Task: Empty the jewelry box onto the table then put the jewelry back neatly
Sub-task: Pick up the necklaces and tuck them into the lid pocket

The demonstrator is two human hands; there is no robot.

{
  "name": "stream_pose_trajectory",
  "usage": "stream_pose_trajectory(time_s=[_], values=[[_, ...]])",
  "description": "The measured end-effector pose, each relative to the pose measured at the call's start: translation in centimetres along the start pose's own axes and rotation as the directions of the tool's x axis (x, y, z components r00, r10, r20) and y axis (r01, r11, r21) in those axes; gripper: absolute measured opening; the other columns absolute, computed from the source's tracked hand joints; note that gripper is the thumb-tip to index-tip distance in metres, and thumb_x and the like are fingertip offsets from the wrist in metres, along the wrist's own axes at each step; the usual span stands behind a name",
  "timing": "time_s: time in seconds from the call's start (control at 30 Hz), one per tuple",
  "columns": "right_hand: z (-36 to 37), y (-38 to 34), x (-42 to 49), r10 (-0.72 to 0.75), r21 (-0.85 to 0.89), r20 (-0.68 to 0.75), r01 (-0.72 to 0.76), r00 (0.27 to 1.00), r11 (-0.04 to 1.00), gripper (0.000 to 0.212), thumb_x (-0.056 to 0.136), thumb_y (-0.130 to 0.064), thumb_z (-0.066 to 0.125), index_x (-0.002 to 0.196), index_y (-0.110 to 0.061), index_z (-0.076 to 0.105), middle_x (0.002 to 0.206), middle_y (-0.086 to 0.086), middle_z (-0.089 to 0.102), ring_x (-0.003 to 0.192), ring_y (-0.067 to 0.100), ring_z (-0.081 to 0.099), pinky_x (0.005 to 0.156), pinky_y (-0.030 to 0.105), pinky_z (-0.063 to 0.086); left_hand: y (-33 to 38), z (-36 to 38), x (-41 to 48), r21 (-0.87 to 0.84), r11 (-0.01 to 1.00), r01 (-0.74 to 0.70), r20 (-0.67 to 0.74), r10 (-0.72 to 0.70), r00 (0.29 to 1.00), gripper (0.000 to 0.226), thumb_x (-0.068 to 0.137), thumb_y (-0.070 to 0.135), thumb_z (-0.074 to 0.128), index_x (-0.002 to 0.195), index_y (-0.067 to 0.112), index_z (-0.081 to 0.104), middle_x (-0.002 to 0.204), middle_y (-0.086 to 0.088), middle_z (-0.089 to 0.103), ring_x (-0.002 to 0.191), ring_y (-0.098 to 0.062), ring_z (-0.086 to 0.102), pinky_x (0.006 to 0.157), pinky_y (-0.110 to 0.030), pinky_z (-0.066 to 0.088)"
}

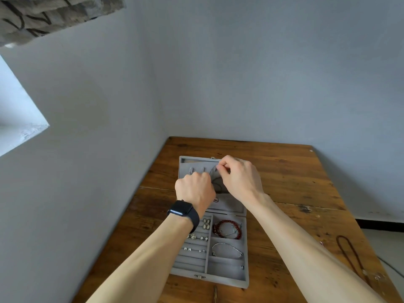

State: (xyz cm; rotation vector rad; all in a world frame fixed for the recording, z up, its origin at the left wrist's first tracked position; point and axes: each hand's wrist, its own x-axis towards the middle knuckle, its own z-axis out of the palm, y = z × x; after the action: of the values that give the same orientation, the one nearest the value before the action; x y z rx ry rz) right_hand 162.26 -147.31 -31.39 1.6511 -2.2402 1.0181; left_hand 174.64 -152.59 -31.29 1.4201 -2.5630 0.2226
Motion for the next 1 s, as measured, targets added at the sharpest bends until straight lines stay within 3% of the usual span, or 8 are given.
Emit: stream_pose_trajectory(time_s=[0.17,0.33,0.53,0.73,0.8,0.87,1.0], values=[[0.9,-0.2,0.5,-0.017,-0.123,-0.043,0.012,0.999,0.992,0.008,0.092,-0.025,0.065,0.089,-0.017,0.066,0.08,-0.001,0.071,0.072,0.025,0.064,0.054,0.026,0.043,-0.5,0.9,0.1,-0.019,1.0,0.004,0.024,-0.003,1.0,0.015,0.096,0.023,0.046,0.084,0.023,0.054,0.087,-0.003,0.068,0.082,-0.027,0.068,0.057,-0.03,0.035],[1.3,0.1,0.0,-0.077,-0.1,-0.138,0.064,0.987,0.993,0.006,0.091,-0.017,0.067,0.087,-0.014,0.065,0.076,0.001,0.07,0.067,0.022,0.063,0.054,0.022,0.038,-0.7,0.8,0.6,-0.143,0.988,0.051,-0.062,-0.061,0.996,0.019,0.097,0.029,0.044,0.094,0.02,0.06,0.087,-0.003,0.069,0.079,-0.029,0.069,0.056,-0.029,0.034],[1.8,-0.1,0.0,-0.083,-0.073,-0.152,0.072,0.985,0.995,0.007,0.095,-0.019,0.062,0.091,-0.013,0.064,0.081,0.001,0.07,0.073,0.02,0.063,0.057,0.022,0.039,-0.9,1.2,0.4,-0.193,0.98,0.058,-0.116,-0.082,0.99,0.013,0.101,0.028,0.037,0.092,0.019,0.035,0.08,-0.002,0.068,0.068,-0.028,0.067,0.046,-0.027,0.018],[1.8,0.5,-0.2,-0.1,-0.033,-0.212,0.095,0.972,0.995,0.01,0.098,-0.018,0.057,0.094,-0.011,0.063,0.083,0.003,0.068,0.073,0.02,0.062,0.059,0.023,0.044,-0.8,1.5,0.5,-0.186,0.975,0.125,-0.135,-0.151,0.979,0.012,0.102,0.025,0.033,0.093,0.019,0.029,0.064,0.002,0.055,0.047,-0.02,0.041,0.045,-0.025,0.015],[2.0,0.7,-0.3,-0.105,-0.048,-0.218,0.097,0.97,0.994,0.01,0.098,-0.018,0.057,0.093,-0.012,0.063,0.083,0.003,0.068,0.072,0.02,0.061,0.058,0.022,0.042,-0.7,1.6,0.6,-0.177,0.977,0.12,-0.112,-0.141,0.984,0.011,0.102,0.024,0.034,0.093,0.018,0.032,0.068,0.0,0.061,0.052,-0.023,0.053,0.046,-0.026,0.016],[2.2,0.9,-0.4,-0.123,-0.078,-0.21,0.109,0.97,0.991,0.01,0.096,-0.018,0.059,0.091,-0.013,0.066,0.082,0.001,0.066,0.071,0.021,0.061,0.055,0.023,0.042,-0.7,1.6,0.6,-0.138,0.985,0.103,-0.062,-0.113,0.992,0.01,0.1,0.025,0.037,0.096,0.017,0.041,0.081,-0.002,0.069,0.068,-0.027,0.067,0.047,-0.027,0.02],[2.6,1.3,-1.0,-0.221,-0.175,-0.147,0.195,0.964,0.965,0.002,0.089,-0.01,0.07,0.09,-0.011,0.072,0.092,0.004,0.063,0.078,0.022,0.063,0.054,0.033,0.055,-0.4,1.5,0.5,-0.052,0.997,0.061,0.053,-0.058,0.997,0.016,0.095,0.026,0.047,0.1,0.019,0.061,0.095,-0.004,0.07,0.086,-0.029,0.069,0.059,-0.03,0.035]])
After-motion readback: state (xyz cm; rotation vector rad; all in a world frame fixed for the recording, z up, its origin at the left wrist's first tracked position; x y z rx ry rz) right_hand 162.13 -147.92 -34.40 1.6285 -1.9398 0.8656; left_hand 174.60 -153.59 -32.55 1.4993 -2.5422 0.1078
